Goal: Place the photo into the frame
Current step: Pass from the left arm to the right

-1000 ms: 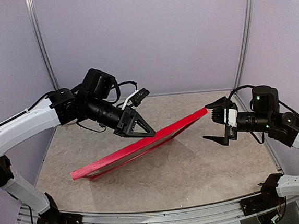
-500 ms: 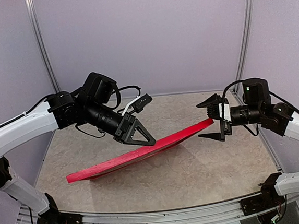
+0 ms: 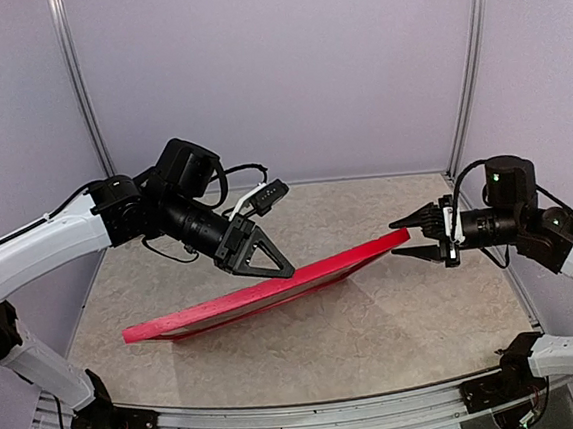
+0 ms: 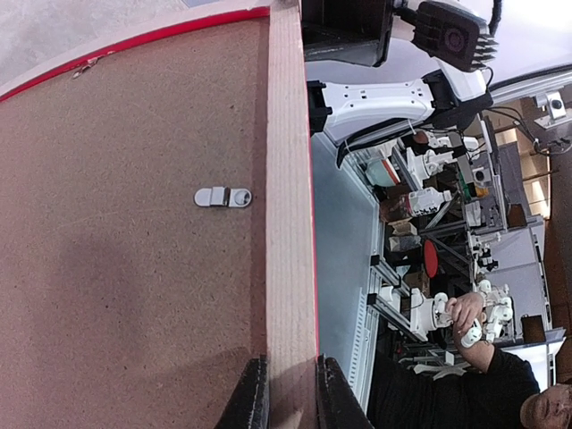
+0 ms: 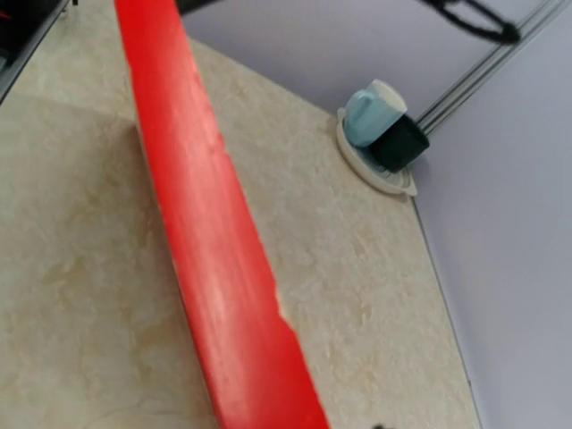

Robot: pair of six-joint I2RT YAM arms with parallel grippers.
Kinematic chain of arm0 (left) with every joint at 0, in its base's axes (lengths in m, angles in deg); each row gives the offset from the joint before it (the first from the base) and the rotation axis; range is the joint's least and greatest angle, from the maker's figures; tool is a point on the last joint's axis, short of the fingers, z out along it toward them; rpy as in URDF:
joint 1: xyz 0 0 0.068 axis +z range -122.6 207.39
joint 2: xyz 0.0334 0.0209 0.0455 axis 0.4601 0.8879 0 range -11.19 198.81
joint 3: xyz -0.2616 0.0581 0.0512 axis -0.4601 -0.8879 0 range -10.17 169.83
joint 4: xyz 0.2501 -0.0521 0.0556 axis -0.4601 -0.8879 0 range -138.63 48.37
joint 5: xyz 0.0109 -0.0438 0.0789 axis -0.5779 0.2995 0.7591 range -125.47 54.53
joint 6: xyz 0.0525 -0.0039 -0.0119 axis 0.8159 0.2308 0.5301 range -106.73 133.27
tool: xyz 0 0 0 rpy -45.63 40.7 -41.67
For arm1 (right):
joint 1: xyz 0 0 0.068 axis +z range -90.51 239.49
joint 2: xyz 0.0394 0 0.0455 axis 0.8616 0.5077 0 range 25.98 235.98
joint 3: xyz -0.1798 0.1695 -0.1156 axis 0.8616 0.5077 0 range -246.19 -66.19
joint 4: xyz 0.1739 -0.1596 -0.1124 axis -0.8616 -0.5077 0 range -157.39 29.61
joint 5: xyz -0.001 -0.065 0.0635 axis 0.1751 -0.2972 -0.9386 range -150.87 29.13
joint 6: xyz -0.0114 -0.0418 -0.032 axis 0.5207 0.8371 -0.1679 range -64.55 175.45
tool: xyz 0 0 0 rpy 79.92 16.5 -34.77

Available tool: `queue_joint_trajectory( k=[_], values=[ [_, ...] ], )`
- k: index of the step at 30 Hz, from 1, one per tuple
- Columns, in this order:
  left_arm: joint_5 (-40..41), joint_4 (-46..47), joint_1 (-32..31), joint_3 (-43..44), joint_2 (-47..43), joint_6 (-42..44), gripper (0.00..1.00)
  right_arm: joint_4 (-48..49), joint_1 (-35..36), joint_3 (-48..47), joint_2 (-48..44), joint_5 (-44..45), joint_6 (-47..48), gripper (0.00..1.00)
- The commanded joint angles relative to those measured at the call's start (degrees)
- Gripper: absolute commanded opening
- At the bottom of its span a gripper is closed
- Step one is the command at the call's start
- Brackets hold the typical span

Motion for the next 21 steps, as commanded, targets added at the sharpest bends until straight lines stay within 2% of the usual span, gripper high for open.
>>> queue_joint_trajectory(
  k=[1, 8, 13, 17, 19, 21],
  values=[
    [-3.4, 2.8, 0.9, -0.2, -2.0, 1.1, 0.00, 1.1, -0.4, 1.7, -1.5, -1.9, -0.9, 0.38],
    [-4.0, 3.0, 1.0, 0.3, -1.3, 1.4, 0.00, -1.0, -0.4, -0.1, 2.4, -3.5, -1.1, 0.26],
    [-4.6, 3.3, 1.4, 0.3, -1.2, 1.4, 0.00, -1.6, -0.4, -0.5, 3.2, -3.5, -1.2, 0.27],
    [-5.0, 3.4, 1.7, 0.4, -1.1, 1.4, 0.00, -1.6, -0.3, -0.8, 4.2, -4.1, -1.2, 0.13],
    [-5.0, 3.3, 2.0, 0.6, -1.1, 1.4, 0.06, -1.7, -0.3, -1.1, 4.7, -4.6, -1.4, 0.06],
    [-5.0, 3.4, 2.3, 0.7, -1.1, 1.3, 0.21, -2.1, -0.3, -1.7, 4.9, -5.3, -1.5, 0.02]
  ],
)
